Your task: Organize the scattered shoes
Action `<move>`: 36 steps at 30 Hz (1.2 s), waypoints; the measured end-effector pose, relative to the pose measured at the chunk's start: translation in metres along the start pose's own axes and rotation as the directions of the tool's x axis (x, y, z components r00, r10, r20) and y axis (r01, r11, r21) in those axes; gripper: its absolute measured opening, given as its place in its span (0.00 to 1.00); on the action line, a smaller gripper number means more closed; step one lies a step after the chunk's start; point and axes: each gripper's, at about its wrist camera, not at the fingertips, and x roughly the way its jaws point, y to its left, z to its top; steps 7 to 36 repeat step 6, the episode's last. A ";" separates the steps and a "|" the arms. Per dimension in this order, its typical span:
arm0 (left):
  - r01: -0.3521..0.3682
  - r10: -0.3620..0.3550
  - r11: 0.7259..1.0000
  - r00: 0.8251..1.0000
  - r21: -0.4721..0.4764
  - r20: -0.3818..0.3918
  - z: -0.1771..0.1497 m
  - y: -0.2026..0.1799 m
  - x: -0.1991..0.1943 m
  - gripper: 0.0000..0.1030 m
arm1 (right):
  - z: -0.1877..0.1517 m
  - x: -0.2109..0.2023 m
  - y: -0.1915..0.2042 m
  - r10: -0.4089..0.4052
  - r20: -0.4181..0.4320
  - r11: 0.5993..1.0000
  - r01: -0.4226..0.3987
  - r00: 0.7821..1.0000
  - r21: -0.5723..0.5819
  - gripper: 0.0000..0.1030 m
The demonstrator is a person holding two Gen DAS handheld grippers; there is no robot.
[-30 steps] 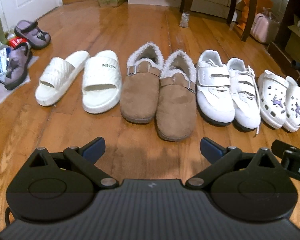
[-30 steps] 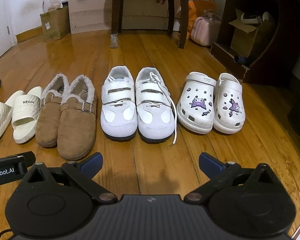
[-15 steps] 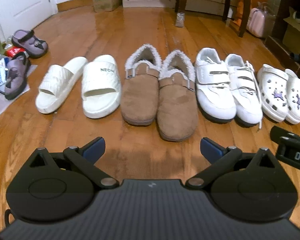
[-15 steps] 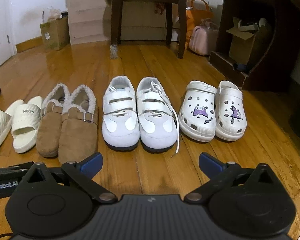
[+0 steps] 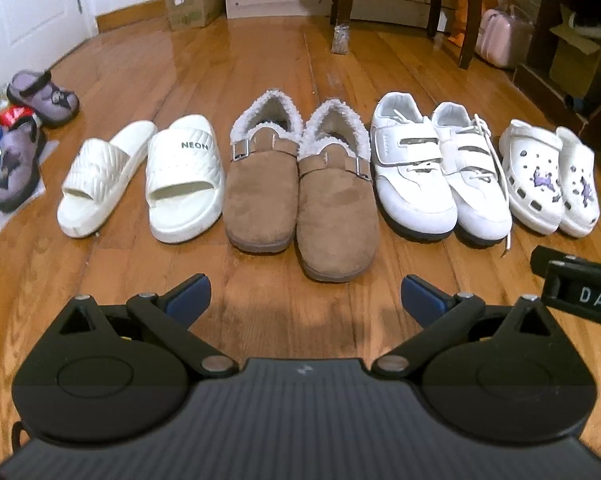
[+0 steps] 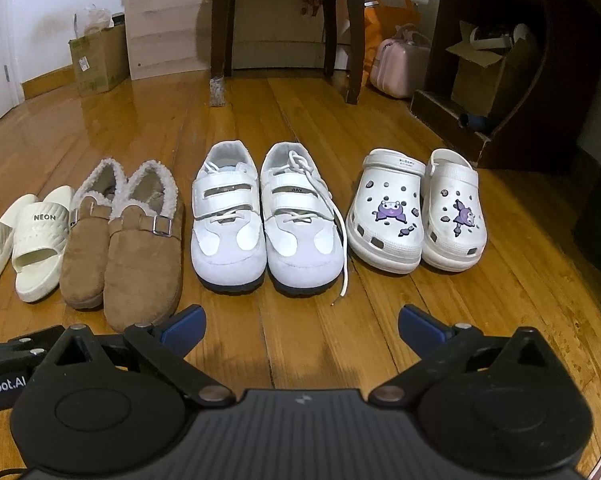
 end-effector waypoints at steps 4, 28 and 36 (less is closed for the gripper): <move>-0.006 0.006 1.000 1.000 0.015 0.002 0.002 -0.002 -0.002 1.00 | -0.001 0.000 0.001 0.013 -0.006 1.000 -0.013 1.000 -0.005 1.00; -0.017 0.016 1.000 1.000 0.027 0.010 0.002 -0.004 -0.003 1.00 | -0.002 0.002 0.001 0.008 -0.014 1.000 -0.008 1.000 -0.010 1.00; -0.017 0.016 1.000 1.000 0.027 0.010 0.002 -0.004 -0.003 1.00 | -0.002 0.002 0.001 0.008 -0.014 1.000 -0.008 1.000 -0.010 1.00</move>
